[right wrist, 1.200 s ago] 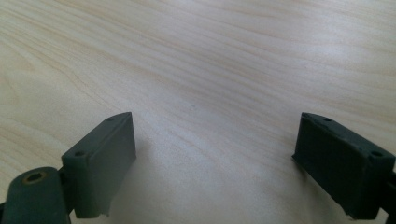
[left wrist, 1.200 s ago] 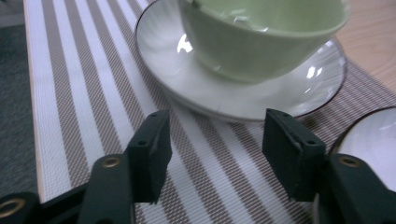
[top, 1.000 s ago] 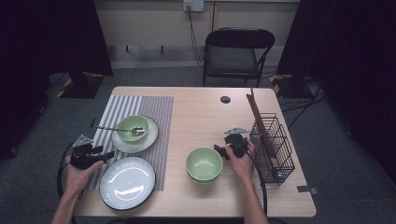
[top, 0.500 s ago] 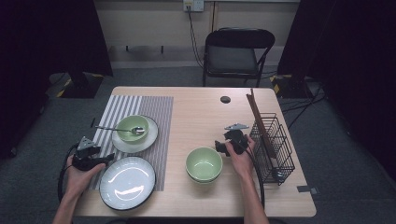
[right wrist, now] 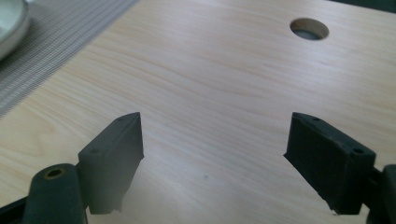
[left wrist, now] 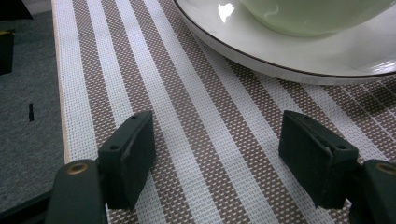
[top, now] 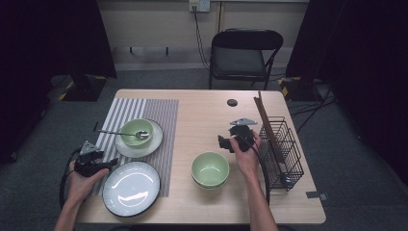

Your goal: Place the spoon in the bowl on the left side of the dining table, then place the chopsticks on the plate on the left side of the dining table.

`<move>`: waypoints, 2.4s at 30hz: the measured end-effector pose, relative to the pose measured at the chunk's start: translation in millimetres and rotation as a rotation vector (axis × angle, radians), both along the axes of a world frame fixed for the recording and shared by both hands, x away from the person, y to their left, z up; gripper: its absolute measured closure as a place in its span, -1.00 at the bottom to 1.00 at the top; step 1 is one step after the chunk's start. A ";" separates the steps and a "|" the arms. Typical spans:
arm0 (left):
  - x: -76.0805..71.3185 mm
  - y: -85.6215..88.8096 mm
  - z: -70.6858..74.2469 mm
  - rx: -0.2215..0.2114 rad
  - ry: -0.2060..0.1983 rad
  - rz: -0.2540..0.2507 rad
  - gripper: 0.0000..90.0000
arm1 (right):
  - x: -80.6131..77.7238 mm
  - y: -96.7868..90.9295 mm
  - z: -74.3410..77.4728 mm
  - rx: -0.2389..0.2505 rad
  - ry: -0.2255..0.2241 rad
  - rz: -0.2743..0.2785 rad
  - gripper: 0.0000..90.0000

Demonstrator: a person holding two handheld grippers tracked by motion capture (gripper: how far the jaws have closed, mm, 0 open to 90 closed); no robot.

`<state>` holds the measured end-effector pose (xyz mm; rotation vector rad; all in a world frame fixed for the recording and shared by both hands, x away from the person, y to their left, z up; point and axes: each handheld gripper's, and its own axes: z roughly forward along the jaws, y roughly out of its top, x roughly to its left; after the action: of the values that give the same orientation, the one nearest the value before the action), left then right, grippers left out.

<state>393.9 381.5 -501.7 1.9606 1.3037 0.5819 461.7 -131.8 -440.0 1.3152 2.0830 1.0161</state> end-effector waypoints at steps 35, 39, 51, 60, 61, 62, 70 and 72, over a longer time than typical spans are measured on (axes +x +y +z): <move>0.0 0.0 0.0 -0.001 0.000 0.000 -0.40 | -17.6 -28.4 104.0 0.209 -0.083 0.198 -0.23; -0.1 -0.1 0.0 0.000 0.000 0.001 -0.40 | -19.3 -36.1 110.6 0.211 -0.087 0.190 -0.19; 0.0 0.0 0.0 -0.001 0.000 0.000 -0.40 | -15.3 -67.1 119.4 0.212 -0.084 0.169 -0.10; -0.1 -0.1 0.0 -0.001 0.000 0.001 -0.40 | -2.5 -87.6 113.7 0.212 -0.058 0.135 -0.05; 0.0 -0.1 0.0 -0.001 0.000 0.001 -0.40 | -1.1 -89.5 113.3 0.212 -0.058 0.133 -0.05; -0.1 -0.1 0.0 -0.001 0.000 0.001 -0.40 | 0.2 -91.4 112.8 0.214 -0.059 0.128 -0.03; 0.0 0.0 0.0 -0.001 0.000 0.001 -0.40 | 7.4 -100.3 108.8 0.194 -0.040 0.076 -0.02; 0.0 0.0 -0.1 -0.001 0.000 0.001 -0.40 | 7.4 -101.7 108.9 0.197 -0.052 0.070 0.00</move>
<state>393.9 381.5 -501.8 1.9590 1.3043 0.5813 469.0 -233.5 -331.1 1.3006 2.0449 1.3000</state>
